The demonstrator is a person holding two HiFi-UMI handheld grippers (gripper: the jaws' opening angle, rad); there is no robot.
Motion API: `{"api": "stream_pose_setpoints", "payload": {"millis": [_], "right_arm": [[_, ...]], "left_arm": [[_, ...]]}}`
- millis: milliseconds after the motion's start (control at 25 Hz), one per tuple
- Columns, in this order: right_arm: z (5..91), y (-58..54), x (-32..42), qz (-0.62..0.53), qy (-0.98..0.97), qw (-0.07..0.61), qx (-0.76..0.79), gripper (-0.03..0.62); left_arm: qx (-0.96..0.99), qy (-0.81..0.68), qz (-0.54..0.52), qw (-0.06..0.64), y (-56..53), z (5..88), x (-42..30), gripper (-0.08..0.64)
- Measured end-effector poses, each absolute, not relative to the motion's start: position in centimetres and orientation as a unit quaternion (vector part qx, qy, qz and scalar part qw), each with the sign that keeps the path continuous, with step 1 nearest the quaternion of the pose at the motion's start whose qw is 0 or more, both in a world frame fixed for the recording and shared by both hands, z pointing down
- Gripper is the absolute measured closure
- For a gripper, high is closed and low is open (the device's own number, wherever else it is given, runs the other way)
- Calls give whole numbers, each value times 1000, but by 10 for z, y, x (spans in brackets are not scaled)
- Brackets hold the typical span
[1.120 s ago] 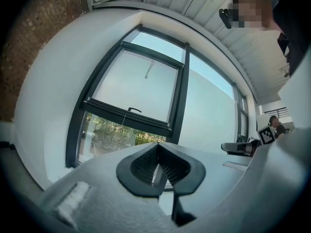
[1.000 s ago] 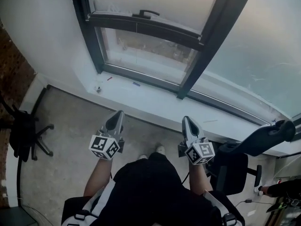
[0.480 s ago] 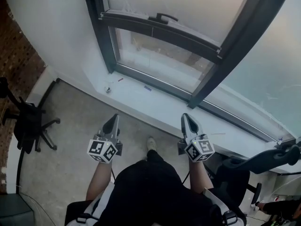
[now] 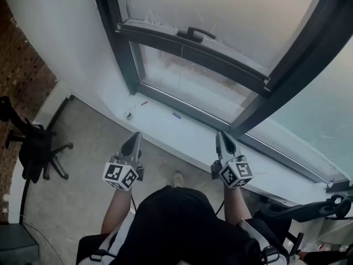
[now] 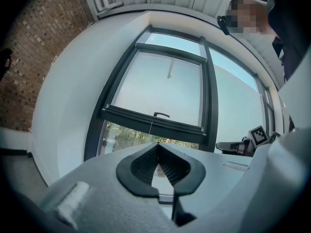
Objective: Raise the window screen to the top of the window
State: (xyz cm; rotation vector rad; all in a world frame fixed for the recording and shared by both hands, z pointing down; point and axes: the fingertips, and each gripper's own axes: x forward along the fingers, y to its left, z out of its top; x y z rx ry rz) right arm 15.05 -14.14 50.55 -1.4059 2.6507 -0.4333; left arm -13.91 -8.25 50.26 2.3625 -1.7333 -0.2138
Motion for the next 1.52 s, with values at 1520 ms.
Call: {"api": "stream_pose_setpoints", "payload": {"millis": [1520], "right_arm": [[467,-338,93,-40,795,-8,-606,586]], "left_arm": [[939,-338,13,-59,-398,440,-120,555]]}}
